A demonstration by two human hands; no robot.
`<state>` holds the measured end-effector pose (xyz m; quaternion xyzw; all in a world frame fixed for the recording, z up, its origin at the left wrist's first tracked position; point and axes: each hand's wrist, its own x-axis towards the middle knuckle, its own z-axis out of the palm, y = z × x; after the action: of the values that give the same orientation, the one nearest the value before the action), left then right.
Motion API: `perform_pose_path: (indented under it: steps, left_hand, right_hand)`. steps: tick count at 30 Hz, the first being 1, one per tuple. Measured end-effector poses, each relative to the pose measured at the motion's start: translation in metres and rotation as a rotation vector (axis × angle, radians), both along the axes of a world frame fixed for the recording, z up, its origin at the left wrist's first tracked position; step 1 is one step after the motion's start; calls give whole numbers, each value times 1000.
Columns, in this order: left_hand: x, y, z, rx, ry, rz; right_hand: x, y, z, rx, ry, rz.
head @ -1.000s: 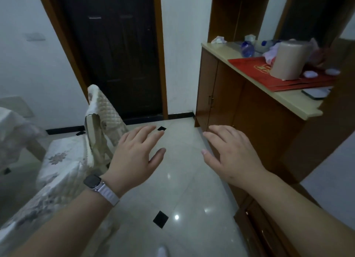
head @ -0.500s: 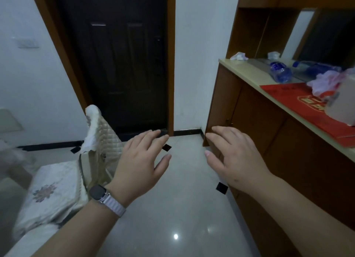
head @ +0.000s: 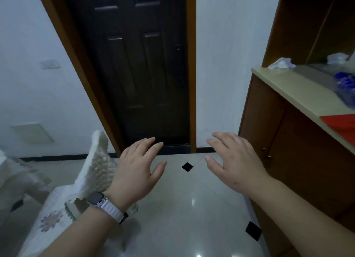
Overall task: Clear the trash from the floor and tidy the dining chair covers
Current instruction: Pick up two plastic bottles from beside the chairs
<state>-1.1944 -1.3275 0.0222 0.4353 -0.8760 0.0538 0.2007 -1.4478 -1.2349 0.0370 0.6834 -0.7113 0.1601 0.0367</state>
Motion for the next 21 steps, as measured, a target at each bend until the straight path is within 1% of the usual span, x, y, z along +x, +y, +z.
perform_pose_path:
  steps: [4, 8, 16, 21]
  left_hand:
    - [-37, -44, 14, -13, 8, 57]
    - [-50, -82, 14, 3, 15, 126]
    - [-48, -187, 5, 9, 23, 211]
    - [-39, -285, -7, 10, 57, 200]
  right_hand:
    - [-44, -61, 10, 9, 20, 64]
    - [-65, -117, 14, 6, -21, 111]
    - [-65, -242, 6, -21, -15, 178]
    - [-52, -334, -2, 2, 8, 157]
